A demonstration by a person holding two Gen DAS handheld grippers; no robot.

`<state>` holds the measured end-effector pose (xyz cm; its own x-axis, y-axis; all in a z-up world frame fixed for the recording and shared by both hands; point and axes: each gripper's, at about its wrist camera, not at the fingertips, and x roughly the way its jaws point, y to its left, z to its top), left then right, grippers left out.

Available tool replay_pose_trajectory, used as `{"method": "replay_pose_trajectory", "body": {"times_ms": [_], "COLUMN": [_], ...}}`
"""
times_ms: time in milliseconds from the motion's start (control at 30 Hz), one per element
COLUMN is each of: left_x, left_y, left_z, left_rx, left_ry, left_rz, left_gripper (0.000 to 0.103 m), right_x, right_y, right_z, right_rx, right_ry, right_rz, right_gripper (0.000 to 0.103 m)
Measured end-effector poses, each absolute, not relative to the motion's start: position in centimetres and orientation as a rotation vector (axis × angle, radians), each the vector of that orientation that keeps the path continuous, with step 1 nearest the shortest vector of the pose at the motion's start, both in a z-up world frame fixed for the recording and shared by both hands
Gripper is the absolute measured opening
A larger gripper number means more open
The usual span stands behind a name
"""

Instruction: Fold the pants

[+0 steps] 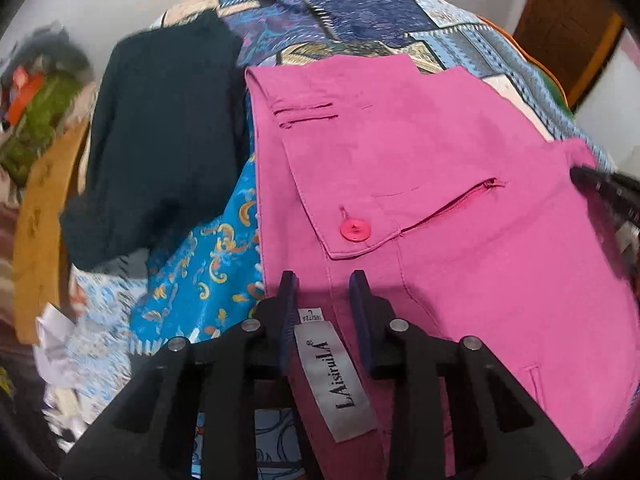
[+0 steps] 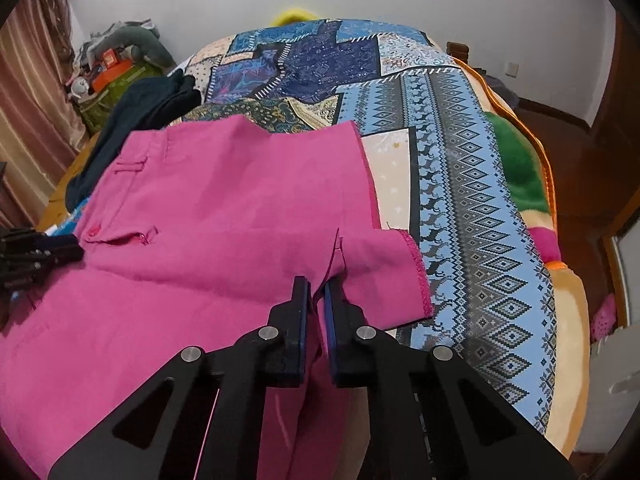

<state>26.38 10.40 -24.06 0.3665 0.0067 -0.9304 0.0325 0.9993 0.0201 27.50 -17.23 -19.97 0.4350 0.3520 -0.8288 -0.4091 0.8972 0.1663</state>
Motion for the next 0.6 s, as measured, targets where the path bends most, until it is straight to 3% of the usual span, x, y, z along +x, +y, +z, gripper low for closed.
{"method": "replay_pose_trajectory", "body": {"times_ms": [333, 600], "left_x": [26.2, 27.7], "left_y": [10.1, 10.8], "left_z": [-23.1, -20.4], "left_rx": [0.042, 0.000], "left_ry": [1.193, 1.162], "left_rz": [-0.028, -0.049], "left_gripper": [0.031, 0.040], "right_x": [26.7, 26.6], "right_y": [-17.0, -19.0], "right_z": [-18.5, -14.6], "right_rx": [-0.134, -0.076], "right_ry": [0.990, 0.913], "right_rz": [0.457, 0.440], "right_gripper": [0.011, 0.028]}}
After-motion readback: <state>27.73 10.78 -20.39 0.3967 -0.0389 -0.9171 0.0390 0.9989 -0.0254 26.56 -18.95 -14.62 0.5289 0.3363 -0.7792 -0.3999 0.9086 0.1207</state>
